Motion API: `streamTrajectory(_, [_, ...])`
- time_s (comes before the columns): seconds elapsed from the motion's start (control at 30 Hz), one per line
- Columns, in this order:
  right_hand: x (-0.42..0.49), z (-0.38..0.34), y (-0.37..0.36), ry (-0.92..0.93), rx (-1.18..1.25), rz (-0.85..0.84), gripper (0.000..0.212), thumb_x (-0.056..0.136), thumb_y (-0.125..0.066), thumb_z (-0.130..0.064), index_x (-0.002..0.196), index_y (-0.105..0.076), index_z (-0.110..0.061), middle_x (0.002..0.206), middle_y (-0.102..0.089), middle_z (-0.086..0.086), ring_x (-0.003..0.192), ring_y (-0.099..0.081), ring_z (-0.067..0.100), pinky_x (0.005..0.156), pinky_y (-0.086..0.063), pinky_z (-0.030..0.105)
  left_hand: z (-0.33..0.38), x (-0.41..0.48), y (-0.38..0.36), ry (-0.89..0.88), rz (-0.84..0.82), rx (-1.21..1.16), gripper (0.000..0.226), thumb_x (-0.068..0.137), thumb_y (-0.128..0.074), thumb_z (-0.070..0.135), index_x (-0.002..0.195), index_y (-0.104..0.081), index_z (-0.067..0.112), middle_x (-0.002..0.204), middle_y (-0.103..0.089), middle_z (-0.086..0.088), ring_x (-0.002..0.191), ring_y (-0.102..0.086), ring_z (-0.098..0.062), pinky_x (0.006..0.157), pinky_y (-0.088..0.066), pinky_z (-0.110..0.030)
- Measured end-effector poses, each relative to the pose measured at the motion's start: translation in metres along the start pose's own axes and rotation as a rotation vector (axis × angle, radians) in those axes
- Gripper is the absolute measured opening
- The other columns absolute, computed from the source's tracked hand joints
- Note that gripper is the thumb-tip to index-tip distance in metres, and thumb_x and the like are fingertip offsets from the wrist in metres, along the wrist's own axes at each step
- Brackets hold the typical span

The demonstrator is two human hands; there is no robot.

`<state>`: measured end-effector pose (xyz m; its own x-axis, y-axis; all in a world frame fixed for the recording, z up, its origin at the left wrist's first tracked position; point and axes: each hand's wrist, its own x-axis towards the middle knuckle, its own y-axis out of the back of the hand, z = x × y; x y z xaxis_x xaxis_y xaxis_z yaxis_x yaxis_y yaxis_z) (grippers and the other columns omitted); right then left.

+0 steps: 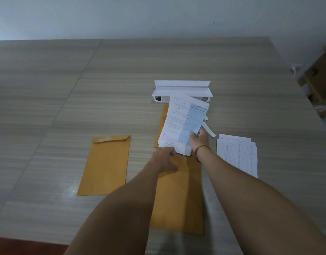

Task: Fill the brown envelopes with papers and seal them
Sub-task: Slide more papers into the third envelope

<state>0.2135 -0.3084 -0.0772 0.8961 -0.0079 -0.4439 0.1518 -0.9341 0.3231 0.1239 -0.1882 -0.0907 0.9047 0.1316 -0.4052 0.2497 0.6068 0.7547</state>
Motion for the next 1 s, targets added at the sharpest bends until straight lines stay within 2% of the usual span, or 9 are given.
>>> streamTrajectory(0.13, [-0.004, 0.002, 0.000, 0.031, -0.154, -0.046, 0.014, 0.096, -0.045, -0.026, 0.106, -0.053, -0.020, 0.116, -0.063, 0.004, 0.109, -0.059, 0.029, 0.088, -0.052, 0.044, -0.002, 0.001, 0.000, 0.038, 0.013, -0.122, 0.025, 0.065, -0.074, 0.028, 0.070, -0.050, 0.033, 0.093, -0.058, 0.005, 0.091, -0.053, -0.017, 0.075, -0.050, -0.031])
streamTrajectory(0.2, [-0.007, 0.001, 0.004, 0.044, -0.224, -0.056, 0.020, 0.097, -0.045, -0.027, 0.113, -0.053, -0.017, 0.118, -0.062, 0.004, 0.112, -0.057, 0.029, 0.099, -0.046, 0.044, -0.003, 0.002, -0.001, 0.075, 0.042, -0.179, 0.013, 0.068, -0.069, 0.028, 0.071, -0.058, 0.031, 0.095, -0.062, 0.004, 0.093, -0.058, -0.018, 0.080, -0.054, -0.034])
streamTrajectory(0.27, [-0.007, 0.002, 0.008, 0.045, -0.268, -0.056, 0.025, 0.098, -0.045, -0.027, 0.118, -0.053, -0.014, 0.121, -0.062, 0.005, 0.112, -0.057, 0.028, 0.102, -0.044, 0.043, -0.005, 0.003, -0.002, 0.098, 0.070, -0.200, 0.005, 0.071, -0.068, 0.028, 0.075, -0.064, 0.026, 0.096, -0.064, 0.003, 0.093, -0.060, -0.017, 0.080, -0.055, -0.033])
streamTrajectory(0.4, [-0.006, 0.007, 0.015, 0.051, -0.326, -0.059, 0.024, 0.099, -0.044, -0.027, 0.116, -0.052, -0.012, 0.121, -0.062, 0.007, 0.110, -0.057, 0.027, 0.102, -0.044, 0.047, -0.008, 0.004, -0.002, 0.089, 0.091, -0.208, 0.009, 0.079, -0.070, 0.025, 0.083, -0.072, 0.017, 0.100, -0.066, 0.003, 0.094, -0.061, -0.013, 0.079, -0.051, -0.026])
streamTrajectory(0.67, [-0.005, 0.007, 0.019, 0.118, -0.384, -0.070, 0.026, 0.100, -0.043, -0.019, 0.123, -0.052, -0.012, 0.128, -0.060, 0.006, 0.114, -0.057, 0.028, 0.100, -0.046, 0.046, -0.010, 0.004, 0.001, 0.105, 0.124, -0.217, 0.012, 0.077, -0.072, 0.026, 0.084, -0.075, 0.017, 0.092, -0.070, 0.002, 0.087, -0.066, -0.014, 0.082, -0.056, -0.032])
streamTrajectory(0.77, [-0.005, 0.007, 0.013, 0.142, -0.464, -0.105, 0.015, 0.098, -0.043, -0.020, 0.107, -0.053, -0.012, 0.114, -0.062, 0.008, 0.109, -0.057, 0.031, 0.097, -0.046, 0.044, -0.007, 0.005, 0.001, 0.096, 0.144, -0.190, 0.013, 0.080, -0.070, 0.028, 0.084, -0.074, 0.016, 0.092, -0.070, 0.002, 0.088, -0.065, -0.015, 0.083, -0.056, -0.033])
streamTrajectory(0.87, [-0.009, 0.007, 0.006, 0.179, -0.571, -0.134, 0.010, 0.097, -0.044, -0.023, 0.091, -0.043, -0.016, 0.095, -0.054, 0.007, 0.099, -0.055, 0.031, 0.090, -0.044, 0.042, -0.002, 0.005, 0.001, 0.069, 0.175, -0.101, 0.016, 0.086, -0.065, 0.030, 0.088, -0.072, 0.015, 0.094, -0.069, 0.002, 0.089, -0.063, -0.017, 0.082, -0.053, -0.032])
streamTrajectory(0.93, [-0.010, 0.010, 0.004, 0.194, -0.630, -0.160, 0.009, 0.097, -0.045, -0.023, 0.096, -0.047, -0.014, 0.098, -0.056, 0.009, 0.099, -0.055, 0.029, 0.091, -0.043, 0.038, -0.002, 0.006, 0.003, 0.067, 0.218, -0.060, 0.016, 0.088, -0.062, 0.032, 0.090, -0.069, 0.017, 0.096, -0.068, 0.001, 0.091, -0.061, -0.019, 0.082, -0.051, -0.033])
streamTrajectory(1.0, [-0.010, 0.017, 0.004, 0.193, -0.684, -0.181, 0.017, 0.097, -0.047, -0.024, 0.107, -0.054, -0.013, 0.111, -0.062, 0.009, 0.106, -0.057, 0.030, 0.099, -0.043, 0.043, -0.004, 0.009, 0.004, 0.072, 0.257, -0.060, 0.015, 0.089, -0.061, 0.033, 0.089, -0.067, 0.019, 0.098, -0.067, 0.000, 0.093, -0.060, -0.020, 0.080, -0.050, -0.034])
